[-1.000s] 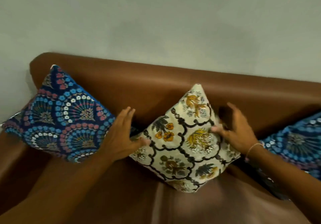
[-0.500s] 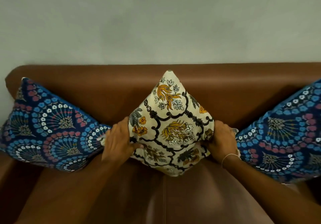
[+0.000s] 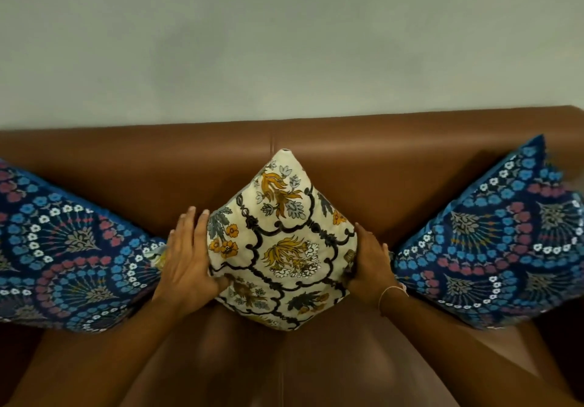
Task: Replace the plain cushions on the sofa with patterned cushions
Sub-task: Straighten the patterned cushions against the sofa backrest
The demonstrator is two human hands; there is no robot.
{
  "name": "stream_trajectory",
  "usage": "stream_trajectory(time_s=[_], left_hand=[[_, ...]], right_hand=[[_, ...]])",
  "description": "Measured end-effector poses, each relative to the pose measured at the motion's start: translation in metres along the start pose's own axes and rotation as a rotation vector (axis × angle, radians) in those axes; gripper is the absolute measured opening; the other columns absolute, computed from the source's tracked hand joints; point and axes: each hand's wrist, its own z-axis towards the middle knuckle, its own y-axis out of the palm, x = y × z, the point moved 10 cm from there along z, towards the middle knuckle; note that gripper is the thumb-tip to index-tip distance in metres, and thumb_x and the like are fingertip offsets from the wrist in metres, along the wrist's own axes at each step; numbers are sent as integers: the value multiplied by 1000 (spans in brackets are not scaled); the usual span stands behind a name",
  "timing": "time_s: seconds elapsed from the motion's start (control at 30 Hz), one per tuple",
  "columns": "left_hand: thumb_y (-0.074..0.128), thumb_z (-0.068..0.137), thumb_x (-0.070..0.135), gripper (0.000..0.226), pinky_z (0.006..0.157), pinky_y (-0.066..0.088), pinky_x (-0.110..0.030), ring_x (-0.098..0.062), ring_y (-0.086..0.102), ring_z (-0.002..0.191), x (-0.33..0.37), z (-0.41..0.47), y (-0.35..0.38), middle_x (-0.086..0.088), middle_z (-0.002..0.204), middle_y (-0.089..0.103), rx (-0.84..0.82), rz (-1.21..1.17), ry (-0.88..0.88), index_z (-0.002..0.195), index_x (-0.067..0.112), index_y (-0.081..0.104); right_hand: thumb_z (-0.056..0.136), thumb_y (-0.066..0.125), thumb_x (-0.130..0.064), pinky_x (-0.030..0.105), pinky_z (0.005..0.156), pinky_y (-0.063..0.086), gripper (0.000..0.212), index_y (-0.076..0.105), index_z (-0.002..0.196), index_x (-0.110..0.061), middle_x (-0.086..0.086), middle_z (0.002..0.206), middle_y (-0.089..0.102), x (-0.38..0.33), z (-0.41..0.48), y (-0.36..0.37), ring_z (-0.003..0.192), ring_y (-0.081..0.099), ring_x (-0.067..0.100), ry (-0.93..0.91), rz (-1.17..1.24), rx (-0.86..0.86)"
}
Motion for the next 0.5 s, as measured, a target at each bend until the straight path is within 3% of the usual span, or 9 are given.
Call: stream_trajectory(time_s=[0.07,0.13,0.27,0.4,0.5], left_hand=[[67,60,56,129,124,4,-54,-30,-12,154,30,-9,-16,-10,167,-15,116,2,99,156,20,-11],[63,63,52,121,124,-2,-51,-34,-9,154,68,-14,-29,-14,167,-12,216,-40,176,157,13,-1],[62,71,49,108,122,6,-58,-41,-2,153,179,-6,-40,-19,166,0,329,-125,369,156,10,10],[66,73,44,105,123,6,-56,-37,-2,154,295,23,-28,-17,167,5,330,-171,415,157,11,13],[65,77,54,106,125,10,-50,-28,-4,155,361,49,3,-11,168,5,198,-249,388,157,16,7]], right_hand=[[66,70,-15,41,119,-6,112,0,153,-17,7,161,12,0,-7,-17,150,3,24,-75,68,6],[66,64,-5,36,120,-7,107,4,153,-17,7,162,12,0,-14,-50,151,1,23,-164,86,105],[77,59,0,49,122,10,87,18,152,-13,10,159,22,25,-22,-158,150,8,25,-268,15,444],[91,56,-25,52,121,11,71,20,150,-11,12,159,23,111,-22,-259,150,11,29,-167,-82,565],[88,55,-58,52,120,15,87,17,151,-12,13,160,20,190,-28,-304,149,13,30,-59,-128,507]])
